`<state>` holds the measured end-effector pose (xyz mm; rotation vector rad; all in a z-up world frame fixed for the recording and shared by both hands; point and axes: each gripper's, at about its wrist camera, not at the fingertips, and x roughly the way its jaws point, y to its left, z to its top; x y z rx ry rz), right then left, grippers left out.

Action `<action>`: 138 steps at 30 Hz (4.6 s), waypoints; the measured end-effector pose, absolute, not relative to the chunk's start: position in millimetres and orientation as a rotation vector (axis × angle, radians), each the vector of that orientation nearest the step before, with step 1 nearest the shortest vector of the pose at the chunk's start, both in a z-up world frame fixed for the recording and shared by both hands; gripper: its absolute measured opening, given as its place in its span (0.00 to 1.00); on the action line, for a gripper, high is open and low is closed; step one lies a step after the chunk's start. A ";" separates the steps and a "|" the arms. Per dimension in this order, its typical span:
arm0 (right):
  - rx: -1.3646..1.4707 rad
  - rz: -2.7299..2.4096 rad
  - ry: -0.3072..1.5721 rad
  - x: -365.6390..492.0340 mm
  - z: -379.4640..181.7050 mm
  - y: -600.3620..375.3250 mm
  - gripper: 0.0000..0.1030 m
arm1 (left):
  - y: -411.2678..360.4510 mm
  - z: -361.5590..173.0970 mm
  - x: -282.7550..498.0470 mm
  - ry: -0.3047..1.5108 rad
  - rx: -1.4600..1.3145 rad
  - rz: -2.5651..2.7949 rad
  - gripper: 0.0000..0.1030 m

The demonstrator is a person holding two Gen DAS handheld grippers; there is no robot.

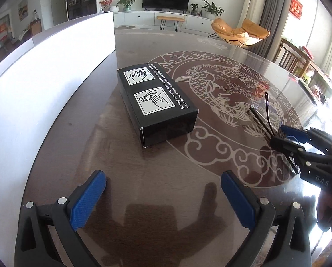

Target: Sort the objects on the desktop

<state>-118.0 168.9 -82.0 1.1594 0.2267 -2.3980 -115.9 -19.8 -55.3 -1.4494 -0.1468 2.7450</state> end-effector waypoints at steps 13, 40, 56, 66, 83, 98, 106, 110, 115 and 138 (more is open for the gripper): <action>1.189 -2.388 0.206 -120.6 -85.0 147.9 0.83 | -17.5 -55.9 -186.4 -0.031 -1.493 2.814 0.57; 1.116 -2.291 0.283 -132.4 45.2 70.0 0.27 | -141.0 80.5 -37.2 -0.390 -1.061 2.895 0.56; 1.051 -1.935 0.250 -109.7 34.8 -233.3 0.28 | -323.0 13.9 -36.5 -0.544 -1.535 3.043 0.57; 1.223 -1.994 0.317 -120.8 0.2 -228.9 0.75 | -309.3 42.0 -22.7 -0.346 -1.454 3.260 1.00; 1.170 -1.916 0.233 -104.1 76.3 -180.9 1.00 | -290.2 114.7 42.7 -0.707 -1.090 3.476 1.00; 1.145 -2.094 0.325 -101.9 84.2 -171.0 1.00 | -275.8 112.8 32.7 -0.321 -1.523 3.424 1.00; 0.950 -2.037 0.307 -88.5 101.8 -175.8 1.00 | -297.0 107.4 36.2 -0.681 -1.573 3.252 1.00; 1.098 -2.003 0.437 -95.2 81.2 -192.5 1.00 | -287.7 115.1 43.4 -0.449 -1.583 3.461 1.00; 1.154 -2.029 0.389 -102.3 78.7 -191.6 1.00 | -277.1 123.0 46.4 -0.370 -1.522 3.474 1.00; 1.250 -2.036 0.470 -92.4 87.2 -221.2 1.00 | -292.3 119.2 47.0 -0.586 -1.545 3.378 1.00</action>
